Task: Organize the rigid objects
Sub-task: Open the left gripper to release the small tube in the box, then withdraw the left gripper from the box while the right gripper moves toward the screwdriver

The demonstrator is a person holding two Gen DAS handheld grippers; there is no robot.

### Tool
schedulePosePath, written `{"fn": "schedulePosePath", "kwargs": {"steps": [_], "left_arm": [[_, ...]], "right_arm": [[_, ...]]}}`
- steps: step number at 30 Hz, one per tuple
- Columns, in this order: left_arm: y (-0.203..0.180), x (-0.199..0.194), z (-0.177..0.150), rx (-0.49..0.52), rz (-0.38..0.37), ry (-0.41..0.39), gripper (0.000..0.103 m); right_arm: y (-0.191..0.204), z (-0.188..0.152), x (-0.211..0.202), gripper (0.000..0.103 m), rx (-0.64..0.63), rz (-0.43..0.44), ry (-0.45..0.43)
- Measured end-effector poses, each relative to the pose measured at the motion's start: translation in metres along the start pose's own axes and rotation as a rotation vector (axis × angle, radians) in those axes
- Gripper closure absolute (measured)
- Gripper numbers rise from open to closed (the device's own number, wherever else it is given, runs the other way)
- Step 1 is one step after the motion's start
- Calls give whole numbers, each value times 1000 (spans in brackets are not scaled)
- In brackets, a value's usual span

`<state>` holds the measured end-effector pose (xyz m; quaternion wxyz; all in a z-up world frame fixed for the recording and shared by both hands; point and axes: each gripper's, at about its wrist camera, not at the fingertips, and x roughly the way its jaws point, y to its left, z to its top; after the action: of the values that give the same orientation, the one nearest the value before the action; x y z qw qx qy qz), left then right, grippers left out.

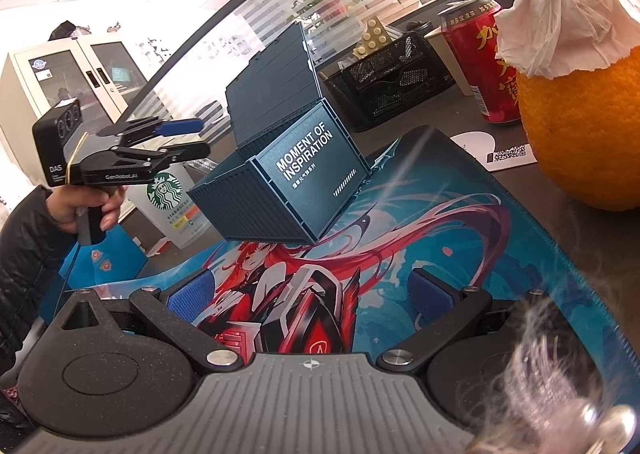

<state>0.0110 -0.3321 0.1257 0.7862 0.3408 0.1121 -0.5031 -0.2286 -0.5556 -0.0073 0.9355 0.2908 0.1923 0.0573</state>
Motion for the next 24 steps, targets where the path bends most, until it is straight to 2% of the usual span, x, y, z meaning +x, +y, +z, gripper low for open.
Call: {"fn": "schedulePosePath", "kwargs": {"steps": [5, 10, 16, 20, 24], "left_arm": [[4, -13, -12, -60, 66, 16, 22], [6, -31, -27, -114, 90, 17, 17], [4, -48, -53, -165, 126, 54, 15], [2, -56, -78, -216, 158, 91, 12], [1, -65, -104, -291, 168, 122, 12]], "right_arm": [[0, 0, 0, 0, -2, -1, 2], [2, -1, 1, 0, -10, -6, 6], [9, -2, 4, 0, -53, -1, 38], [28, -10, 8, 0, -148, 7, 84], [67, -31, 9, 0, -355, 21, 117]]}}
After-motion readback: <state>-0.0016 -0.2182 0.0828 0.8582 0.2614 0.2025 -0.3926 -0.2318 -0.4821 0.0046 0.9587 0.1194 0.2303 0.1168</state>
